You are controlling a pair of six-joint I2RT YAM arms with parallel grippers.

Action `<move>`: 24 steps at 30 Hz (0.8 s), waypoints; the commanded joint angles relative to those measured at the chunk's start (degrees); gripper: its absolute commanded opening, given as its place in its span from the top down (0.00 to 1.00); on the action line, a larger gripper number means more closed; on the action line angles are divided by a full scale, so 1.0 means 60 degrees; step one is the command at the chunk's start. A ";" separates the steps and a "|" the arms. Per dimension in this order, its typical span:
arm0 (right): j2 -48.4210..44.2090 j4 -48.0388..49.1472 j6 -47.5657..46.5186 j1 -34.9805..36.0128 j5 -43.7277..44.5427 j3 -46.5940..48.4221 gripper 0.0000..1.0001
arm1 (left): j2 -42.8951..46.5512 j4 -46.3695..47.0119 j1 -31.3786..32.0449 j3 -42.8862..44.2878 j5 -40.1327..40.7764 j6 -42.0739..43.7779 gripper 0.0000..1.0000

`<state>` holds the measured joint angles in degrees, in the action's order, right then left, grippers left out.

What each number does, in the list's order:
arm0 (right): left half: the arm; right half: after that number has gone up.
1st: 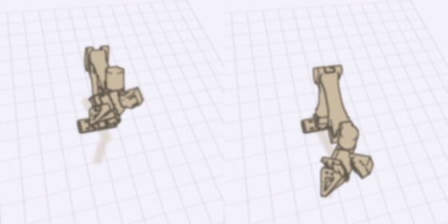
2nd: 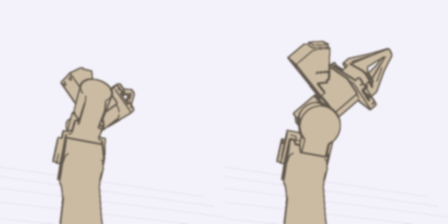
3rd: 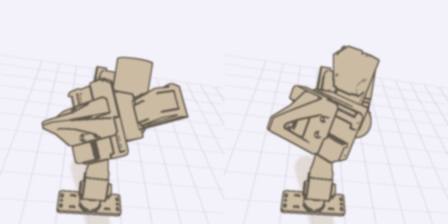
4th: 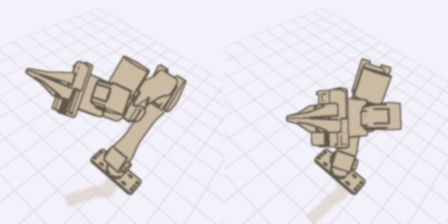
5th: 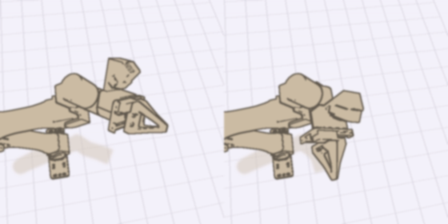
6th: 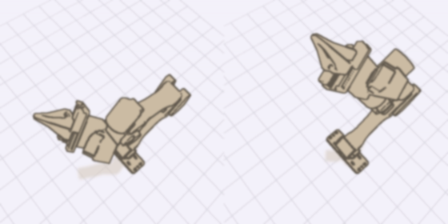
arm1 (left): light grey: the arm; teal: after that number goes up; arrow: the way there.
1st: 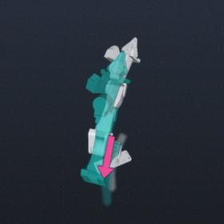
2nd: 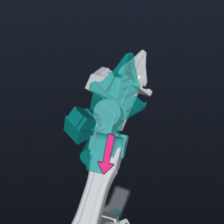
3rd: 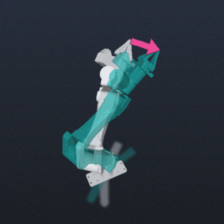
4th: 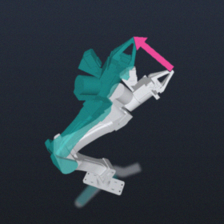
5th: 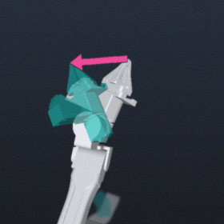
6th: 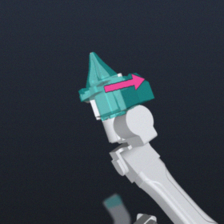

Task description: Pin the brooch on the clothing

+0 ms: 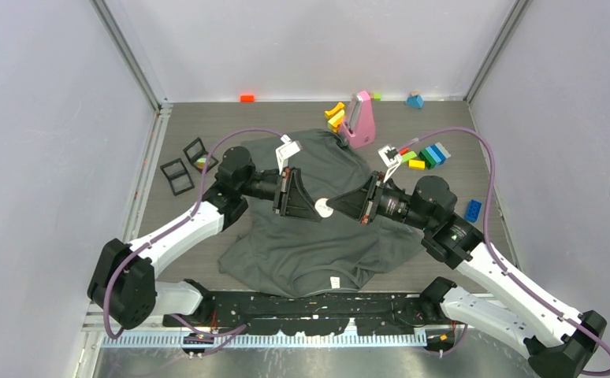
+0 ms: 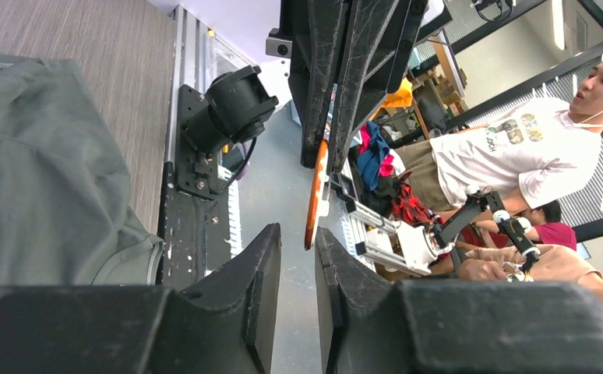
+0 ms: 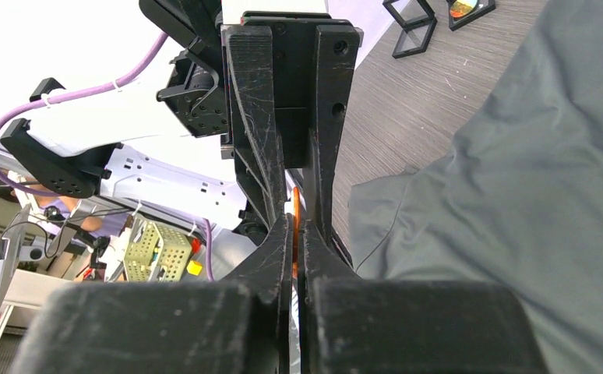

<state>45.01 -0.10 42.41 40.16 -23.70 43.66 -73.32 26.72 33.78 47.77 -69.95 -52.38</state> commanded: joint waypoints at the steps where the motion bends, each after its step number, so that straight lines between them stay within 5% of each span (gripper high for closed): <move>1: 0.0012 0.0732 0.0065 0.0059 -0.0038 0.0083 0.99 | 0.0016 0.0862 0.0062 -0.0022 0.0073 -0.0307 0.76; 8: 0.0078 0.0651 0.0077 0.0059 -0.0178 0.0083 0.99 | -0.0054 0.1148 0.0065 -0.0062 0.0067 -0.0520 0.76; 13: 0.0089 0.0586 0.0072 0.0059 -0.0245 0.0136 0.99 | -0.0041 0.1182 0.0058 -0.0080 0.0086 -0.0528 0.99; 16: 0.0130 0.0214 0.0021 0.0059 -0.0290 0.0321 0.98 | -0.0004 0.1190 0.0059 -0.0106 0.0084 -0.0500 1.00; 19: 0.0087 0.0097 0.0144 0.0059 -0.0288 0.0404 0.83 | 0.0119 0.0926 0.0068 -0.0084 0.0086 -0.0238 1.00; 24: -0.0055 0.0400 0.0696 0.0059 -0.0786 0.0301 0.55 | 0.0475 -0.1687 0.0098 0.0351 0.0318 0.1610 1.00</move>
<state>45.76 -0.71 44.03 40.16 -25.50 43.66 -73.36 26.92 33.87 47.35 -69.36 -51.88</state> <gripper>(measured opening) 0.381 0.030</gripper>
